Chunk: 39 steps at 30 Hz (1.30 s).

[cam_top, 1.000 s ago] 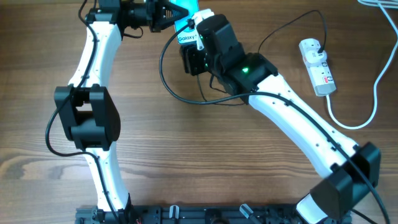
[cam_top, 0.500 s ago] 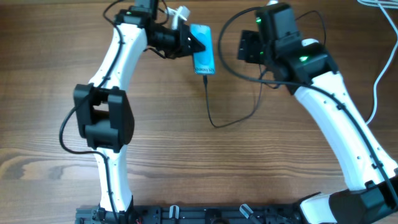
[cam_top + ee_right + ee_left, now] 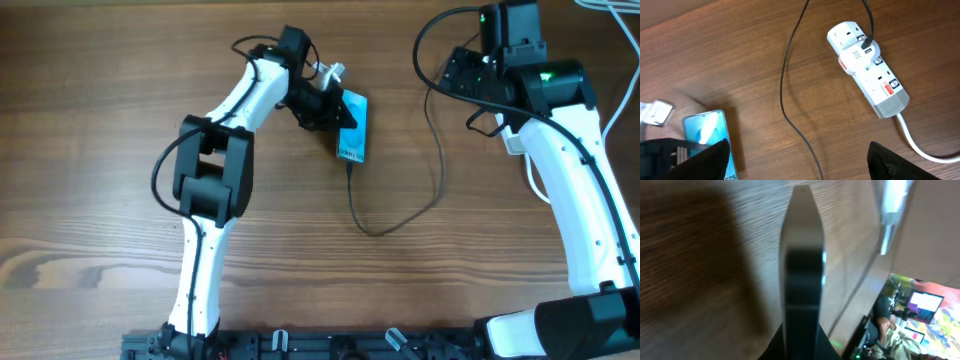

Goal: Plug charger to phone and switch on socket
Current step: 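Lower the phone to the table with the left gripper and release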

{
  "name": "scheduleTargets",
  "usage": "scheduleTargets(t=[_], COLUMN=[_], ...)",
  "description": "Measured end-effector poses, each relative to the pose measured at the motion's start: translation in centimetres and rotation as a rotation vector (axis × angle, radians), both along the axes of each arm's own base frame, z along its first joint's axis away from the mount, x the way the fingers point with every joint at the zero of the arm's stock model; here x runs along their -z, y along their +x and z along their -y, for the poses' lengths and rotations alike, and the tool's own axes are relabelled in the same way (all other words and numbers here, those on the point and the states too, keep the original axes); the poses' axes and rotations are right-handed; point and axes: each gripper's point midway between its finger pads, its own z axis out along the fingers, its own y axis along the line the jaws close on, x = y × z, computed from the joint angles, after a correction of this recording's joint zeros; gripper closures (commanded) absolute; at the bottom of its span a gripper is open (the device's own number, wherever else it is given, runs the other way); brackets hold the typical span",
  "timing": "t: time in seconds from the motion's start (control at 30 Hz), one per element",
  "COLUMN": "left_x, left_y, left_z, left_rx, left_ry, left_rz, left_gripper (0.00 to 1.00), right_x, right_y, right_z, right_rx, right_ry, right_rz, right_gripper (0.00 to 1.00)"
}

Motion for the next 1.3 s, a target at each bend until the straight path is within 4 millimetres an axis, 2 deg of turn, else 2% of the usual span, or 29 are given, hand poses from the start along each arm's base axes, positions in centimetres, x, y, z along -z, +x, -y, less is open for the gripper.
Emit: scheduleTargets(t=[0.07, 0.2, 0.3, 0.4, 0.47, 0.53, 0.6, 0.67, 0.73, 0.8, 0.9, 0.93, 0.97, 1.0, 1.1, 1.17, 1.2, 1.27, 1.3], left_x=[1.5, 1.7, 1.9, 2.3, 2.7, 2.9, 2.9, 2.8, 2.7, 2.5, 2.3, 2.0, 1.6, 1.1, 0.6, 0.1, -0.8, -4.9, -8.2], left_y=[-0.3, 0.0, 0.1, 0.5, 0.7, 0.8, 0.8, 0.9, 0.9, 0.9, 1.0, 1.2, 1.4, 1.7, 2.9, 4.2, 4.9, 6.6, 7.5], left_z=[0.0, 0.0, -0.1, -0.4, -0.8, -1.0, -1.0, -1.0, -1.0, -0.9, -0.9, -0.8, -0.9, -1.1, -3.2, -6.1, -7.6, -10.6, -12.0], left_rx=[0.001, -0.006, -0.024, -0.032, -0.038, -0.042, -0.042, -0.042, -0.041, -0.041, -0.042, -0.041, -0.046, -0.05, -0.088, -0.143, -0.175, -0.25, -0.298], left_ry=[0.025, 0.025, 0.038, 0.07, 0.1, 0.116, 0.122, 0.116, 0.119, 0.113, 0.113, 0.114, 0.124, 0.133, 0.228, 0.317, 0.354, 0.414, 0.434], left_rz=[-0.024, -0.019, -0.03, -0.012, -0.003, 0.002, 0.006, 0.008, 0.012, 0.013, 0.019, 0.03, 0.046, 0.061, 0.118, 0.163, 0.196, 0.305, 0.386], left_gripper=[0.96, 0.96, 0.87, 0.82, 0.75, 0.74, 0.66, 0.66, 0.58, 0.57, 0.24, 0.09, 0.0, 0.0, 0.0, 0.0, 0.0, 0.0, 0.0], right_x=[0.0, 0.4, 0.4, 0.6, 0.6, 0.7, 0.7, 0.7, 0.7, 0.8, 0.8, 0.8, 0.8, 0.8, 0.7, 0.8, 0.7, 0.6, 0.6], right_y=[-0.1, -0.6, -0.7, -0.9, -1.0, -1.1, -1.1, -1.2, -1.2, -1.3, -1.3, -1.3, -1.3, -1.2, -0.9, -0.9, -1.0, -1.7, -2.2], right_z=[0.0, 0.1, 0.1, 0.0, 0.1, 0.1, 0.1, 0.1, 0.1, 0.1, 0.1, 0.1, 0.3, 0.6, 3.5, 7.0, 8.8, 13.6, 15.5], right_rx=[0.0, 0.006, 0.01, 0.012, 0.012, 0.012, 0.012, 0.012, 0.012, 0.012, 0.025, 0.031, 0.043, 0.058, 0.136, 0.21, 0.244, 0.347, 0.395], right_ry=[0.0, -0.001, 0.005, 0.009, 0.008, 0.007, 0.007, 0.007, 0.006, 0.006, 0.013, 0.018, 0.023, 0.029, 0.066, 0.106, 0.127, 0.157, 0.165], right_rz=[-0.004, -0.027, -0.031, -0.041, -0.047, -0.05, -0.053, -0.054, -0.056, -0.06, -0.059, -0.058, -0.057, -0.056, -0.047, -0.041, -0.035, -0.018, -0.011], right_gripper=[0.12, 0.12, 0.11, 0.11, 0.11, 0.11, 0.11, 0.11, 0.11, 0.09, 0.05, 0.04, 0.03, 0.03, 0.03, 0.03, 0.03, 0.03, 0.03])
